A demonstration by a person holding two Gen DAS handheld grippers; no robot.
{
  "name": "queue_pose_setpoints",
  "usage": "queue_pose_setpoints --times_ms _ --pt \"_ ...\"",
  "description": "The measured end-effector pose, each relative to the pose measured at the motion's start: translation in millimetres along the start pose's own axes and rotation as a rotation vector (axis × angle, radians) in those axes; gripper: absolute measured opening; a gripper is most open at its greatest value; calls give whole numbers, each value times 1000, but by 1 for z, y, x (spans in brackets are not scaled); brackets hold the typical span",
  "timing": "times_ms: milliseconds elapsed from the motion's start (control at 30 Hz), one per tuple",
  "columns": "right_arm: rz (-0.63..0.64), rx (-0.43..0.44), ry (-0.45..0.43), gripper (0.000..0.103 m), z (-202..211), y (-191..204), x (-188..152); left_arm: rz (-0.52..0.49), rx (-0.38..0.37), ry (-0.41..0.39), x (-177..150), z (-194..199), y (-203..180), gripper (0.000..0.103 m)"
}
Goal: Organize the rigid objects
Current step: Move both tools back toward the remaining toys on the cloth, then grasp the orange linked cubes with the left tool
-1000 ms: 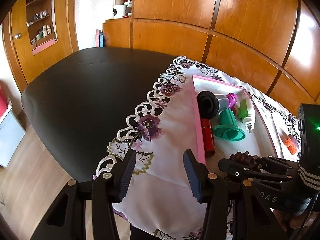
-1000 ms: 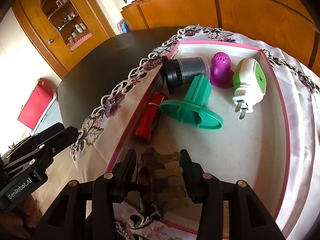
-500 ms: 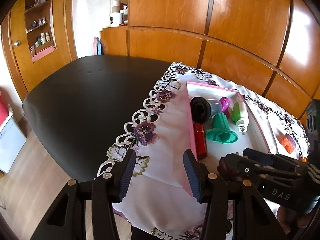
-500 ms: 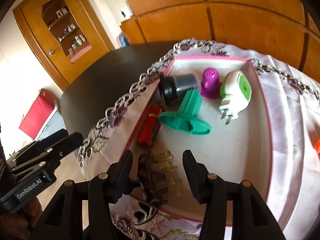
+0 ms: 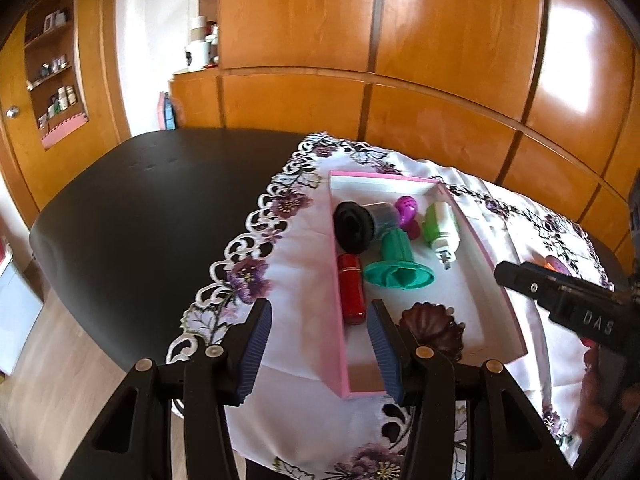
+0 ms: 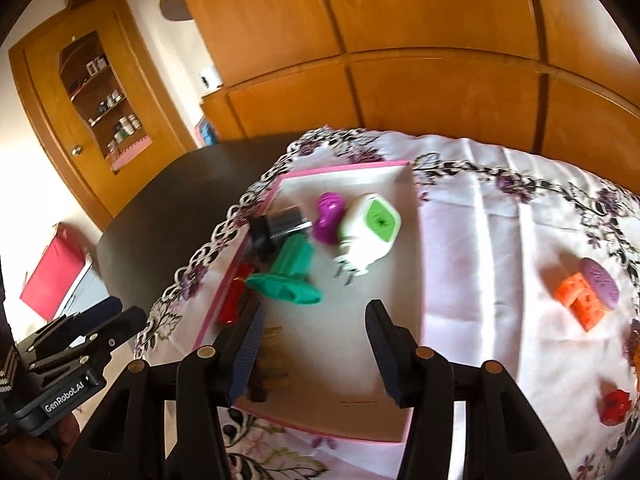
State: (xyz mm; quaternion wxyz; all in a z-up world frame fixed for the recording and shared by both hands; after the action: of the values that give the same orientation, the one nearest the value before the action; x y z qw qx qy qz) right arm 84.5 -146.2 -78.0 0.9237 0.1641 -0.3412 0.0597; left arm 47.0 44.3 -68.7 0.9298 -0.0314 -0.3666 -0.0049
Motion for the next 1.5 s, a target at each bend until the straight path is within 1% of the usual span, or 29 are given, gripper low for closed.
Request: queue_pose_setpoints --times_ms 233,467,600,700,767,833,900,967,1033,1067,1133,1200,1267,1400,1433,1500 --pt "-62 -89 -38 53 22 -50 11 -43 -25 3 3 -1 -20 50" --pt "-107 -218 -77 53 54 -115 23 -81 -59 9 9 -3 -39 50" --pt "-148 -332 -119 53 85 -167 32 -109 -91 9 17 -3 -56 50" --pt "-215 -434 -149 53 108 -217 35 -129 -143 22 23 -4 -76 50" --pt "-266 -483 -156 53 116 -247 27 -146 -187 42 27 -7 -94 50" --pt "-334 -537 -157 53 121 -277 13 -177 -222 45 29 -8 -114 50" --pt "-444 -545 -148 53 124 -301 1 -229 -261 56 29 -10 -139 50" --pt "-515 -531 -190 53 132 -312 0 -273 -289 74 28 -15 -165 51" --pt "-538 -516 -197 53 134 -317 -2 -313 -325 108 24 -23 -194 51" --pt "-557 -493 -194 53 134 -319 -4 -331 -337 121 23 -26 -205 52" --pt "-574 -473 -190 53 133 -320 -5 -376 -371 150 18 -35 -233 61" --pt "-586 -460 -188 53 132 -321 -6 -416 -382 170 16 -48 -260 78" --pt "-592 -449 -191 53 131 -319 -6 -452 -393 189 14 -60 -283 82" --pt "-601 -428 -187 53 131 -316 -7 -559 -399 190 11 -82 -327 82" --pt "-604 -425 -187 53 131 -316 -8 -587 -412 200 10 -89 -340 82" --pt "-611 -421 -191 53 132 -318 -8 -618 -425 206 9 -100 -355 82"
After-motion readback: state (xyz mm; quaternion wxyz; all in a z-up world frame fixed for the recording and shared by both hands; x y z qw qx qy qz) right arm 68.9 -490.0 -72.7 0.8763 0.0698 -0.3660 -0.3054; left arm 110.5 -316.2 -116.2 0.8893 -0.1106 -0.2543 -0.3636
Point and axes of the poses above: each gripper's, at about its wrist camera, not at the fingertips, and z roughly against the way its jaws point, y to its left, x to its top, the point moved 6 cm from there along -z, roughly the way its jaws point, and after that the axes turned 2 degrees about y, right-handed, at the moved point
